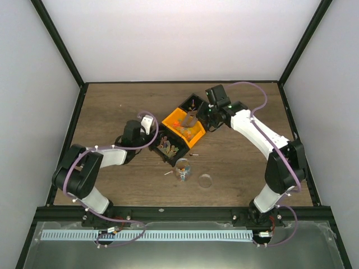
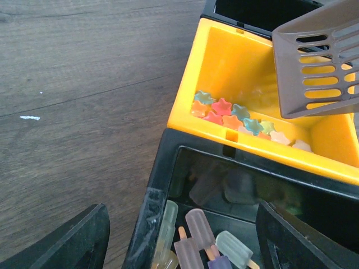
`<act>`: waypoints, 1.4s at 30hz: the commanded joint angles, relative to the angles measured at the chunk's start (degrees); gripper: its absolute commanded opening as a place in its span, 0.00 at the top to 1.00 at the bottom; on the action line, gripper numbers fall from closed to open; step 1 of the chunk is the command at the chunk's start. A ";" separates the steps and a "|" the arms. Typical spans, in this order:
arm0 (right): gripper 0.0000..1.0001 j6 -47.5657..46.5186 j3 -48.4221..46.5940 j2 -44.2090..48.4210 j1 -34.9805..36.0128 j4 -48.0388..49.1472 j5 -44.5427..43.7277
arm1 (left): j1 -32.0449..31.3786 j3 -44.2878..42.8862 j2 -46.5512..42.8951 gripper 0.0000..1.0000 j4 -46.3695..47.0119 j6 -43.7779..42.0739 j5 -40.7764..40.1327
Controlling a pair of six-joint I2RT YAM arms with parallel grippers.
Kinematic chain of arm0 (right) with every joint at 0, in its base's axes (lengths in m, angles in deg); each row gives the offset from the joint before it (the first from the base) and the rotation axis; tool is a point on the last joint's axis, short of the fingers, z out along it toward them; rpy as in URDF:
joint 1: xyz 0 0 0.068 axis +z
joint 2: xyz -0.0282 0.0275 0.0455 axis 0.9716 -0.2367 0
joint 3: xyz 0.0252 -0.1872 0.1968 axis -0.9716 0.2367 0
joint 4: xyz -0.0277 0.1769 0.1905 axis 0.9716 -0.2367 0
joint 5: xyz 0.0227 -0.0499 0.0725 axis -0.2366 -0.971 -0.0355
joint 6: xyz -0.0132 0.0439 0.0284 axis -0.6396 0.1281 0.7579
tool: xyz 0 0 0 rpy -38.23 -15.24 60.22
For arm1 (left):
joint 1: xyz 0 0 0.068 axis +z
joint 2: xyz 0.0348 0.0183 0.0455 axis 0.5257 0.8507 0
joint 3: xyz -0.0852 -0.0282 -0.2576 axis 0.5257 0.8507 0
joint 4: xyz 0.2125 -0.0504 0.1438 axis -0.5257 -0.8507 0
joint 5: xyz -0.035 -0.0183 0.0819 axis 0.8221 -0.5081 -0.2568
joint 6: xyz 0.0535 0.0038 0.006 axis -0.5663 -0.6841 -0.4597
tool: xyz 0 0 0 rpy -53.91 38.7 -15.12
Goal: Pack the candies
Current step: Scoop the fake candies from the storage box.
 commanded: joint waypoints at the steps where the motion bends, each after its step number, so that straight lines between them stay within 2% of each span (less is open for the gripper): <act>1: 0.99 0.93 -0.20 1.96 0.16 -5.19 -1.59 | 0.52 1.94 -2.33 0.28 2.44 -0.17 0.81; 10: 0.99 0.97 -1.30 3.08 2.44 -8.41 -4.07 | 1.20 0.11 0.38 0.51 2.09 0.42 2.82; 19: 0.99 3.86 -0.30 5.00 3.59 -11.23 -6.05 | 1.21 0.04 1.07 0.65 3.23 1.30 3.34; 24: 0.99 6.48 0.89 5.47 3.89 -12.35 -8.95 | 1.21 -0.08 0.66 0.66 3.11 0.64 3.65; 28: 0.99 5.59 -0.60 2.26 3.89 -12.42 -7.83 | 1.19 0.37 -0.15 0.70 2.91 -0.22 2.81; 34: 0.99 5.00 -8.81 -6.66 3.89 -18.10 -9.64 | 1.10 0.53 0.34 0.76 3.84 -0.48 2.90; 36: 0.99 4.99 -10.45 -8.24 3.89 -19.23 -9.94 | 1.13 0.31 1.00 0.83 3.80 -0.64 3.07; 42: 0.99 3.94 -11.36 -10.56 3.80 -19.81 -12.41 | 1.11 -0.75 3.20 0.87 3.46 -1.18 4.38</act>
